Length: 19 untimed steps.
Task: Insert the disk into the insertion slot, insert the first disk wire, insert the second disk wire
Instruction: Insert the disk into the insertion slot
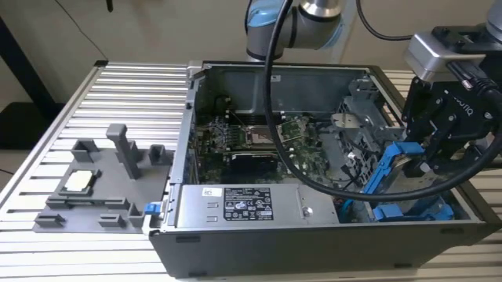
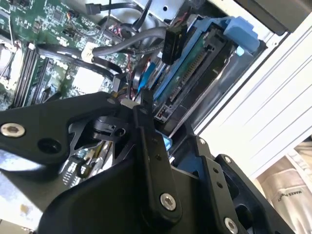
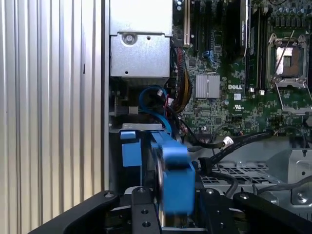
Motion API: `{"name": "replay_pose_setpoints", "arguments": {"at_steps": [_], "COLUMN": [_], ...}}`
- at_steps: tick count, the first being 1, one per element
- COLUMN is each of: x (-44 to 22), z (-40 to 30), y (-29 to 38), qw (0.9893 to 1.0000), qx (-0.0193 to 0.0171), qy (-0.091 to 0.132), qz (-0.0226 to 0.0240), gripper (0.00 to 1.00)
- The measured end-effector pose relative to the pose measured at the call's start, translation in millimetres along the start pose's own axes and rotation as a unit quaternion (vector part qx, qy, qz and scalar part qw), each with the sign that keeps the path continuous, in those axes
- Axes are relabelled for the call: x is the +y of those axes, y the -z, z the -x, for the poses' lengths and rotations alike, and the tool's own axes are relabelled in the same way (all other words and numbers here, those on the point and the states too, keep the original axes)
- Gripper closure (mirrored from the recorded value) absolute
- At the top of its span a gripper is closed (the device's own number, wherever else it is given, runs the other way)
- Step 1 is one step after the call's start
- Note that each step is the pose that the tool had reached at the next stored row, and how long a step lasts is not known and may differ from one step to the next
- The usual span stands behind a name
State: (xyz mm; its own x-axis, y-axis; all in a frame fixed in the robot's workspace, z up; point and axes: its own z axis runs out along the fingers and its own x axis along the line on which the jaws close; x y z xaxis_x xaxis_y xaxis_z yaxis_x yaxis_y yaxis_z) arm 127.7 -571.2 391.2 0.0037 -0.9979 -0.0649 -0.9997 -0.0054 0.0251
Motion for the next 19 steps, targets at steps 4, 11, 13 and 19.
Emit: {"name": "replay_pose_setpoints", "arguments": {"at_steps": [4,11,13,19], "x": [0.0,0.0,0.0,0.3], "z": [0.0,0.0,0.0,2.3], "y": [0.0,0.0,0.1,11.3], "qw": [1.0,1.0,1.0,1.0], "qx": [0.0002,0.0006,0.0007,0.0064], "qy": [0.0,0.0,0.0,0.0], "qz": [0.0,0.0,0.0,-0.0003], "gripper": [0.61,0.59,0.53,0.53]}}
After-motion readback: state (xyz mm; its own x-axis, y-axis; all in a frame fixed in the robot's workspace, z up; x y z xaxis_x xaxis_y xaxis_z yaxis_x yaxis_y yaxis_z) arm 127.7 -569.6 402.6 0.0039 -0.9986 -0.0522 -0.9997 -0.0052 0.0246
